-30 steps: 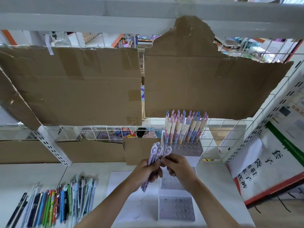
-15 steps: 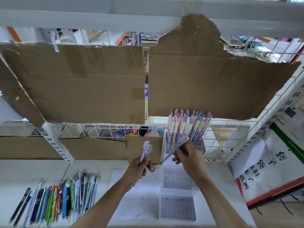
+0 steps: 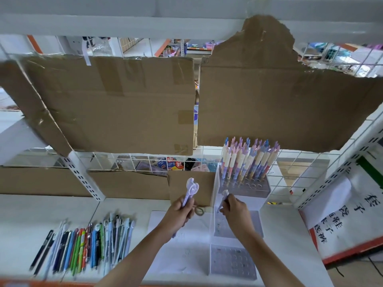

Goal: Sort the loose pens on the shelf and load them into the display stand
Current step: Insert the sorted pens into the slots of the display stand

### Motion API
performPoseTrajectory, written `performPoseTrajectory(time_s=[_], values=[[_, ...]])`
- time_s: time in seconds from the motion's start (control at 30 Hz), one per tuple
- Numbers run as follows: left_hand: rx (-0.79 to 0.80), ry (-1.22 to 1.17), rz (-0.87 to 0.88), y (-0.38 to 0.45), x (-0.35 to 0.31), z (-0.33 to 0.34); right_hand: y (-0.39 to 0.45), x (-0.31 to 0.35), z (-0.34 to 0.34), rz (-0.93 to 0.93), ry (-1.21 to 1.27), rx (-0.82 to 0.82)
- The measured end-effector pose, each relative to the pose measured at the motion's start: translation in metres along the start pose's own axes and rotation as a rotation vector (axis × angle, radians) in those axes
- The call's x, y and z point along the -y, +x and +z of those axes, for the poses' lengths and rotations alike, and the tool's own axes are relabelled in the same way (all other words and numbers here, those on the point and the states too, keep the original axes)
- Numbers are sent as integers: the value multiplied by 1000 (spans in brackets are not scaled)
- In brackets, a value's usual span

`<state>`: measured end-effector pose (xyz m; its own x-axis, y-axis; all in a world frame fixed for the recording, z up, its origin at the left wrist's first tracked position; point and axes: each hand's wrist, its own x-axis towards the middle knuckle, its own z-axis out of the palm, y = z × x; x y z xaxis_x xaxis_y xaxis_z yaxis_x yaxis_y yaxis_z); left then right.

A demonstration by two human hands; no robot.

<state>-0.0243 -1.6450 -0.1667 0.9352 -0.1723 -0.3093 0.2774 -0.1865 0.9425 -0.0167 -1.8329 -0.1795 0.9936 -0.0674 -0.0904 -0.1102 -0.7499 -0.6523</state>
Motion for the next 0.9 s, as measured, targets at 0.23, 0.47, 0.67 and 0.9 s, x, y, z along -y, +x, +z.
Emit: performPoseTrajectory(time_s=[0.23,0.47,0.67,0.9], values=[[70,-52,25,-6,0,1,3,-3,23,86,-69,55],[103,-75,31,-7,4,3,5,0,24,120,-21,10],[130,-93,19,-6,3,8,4,0,20,113,0,-5],[146,-90,17,-5,1,11,3,-6,17,112,5,-27]])
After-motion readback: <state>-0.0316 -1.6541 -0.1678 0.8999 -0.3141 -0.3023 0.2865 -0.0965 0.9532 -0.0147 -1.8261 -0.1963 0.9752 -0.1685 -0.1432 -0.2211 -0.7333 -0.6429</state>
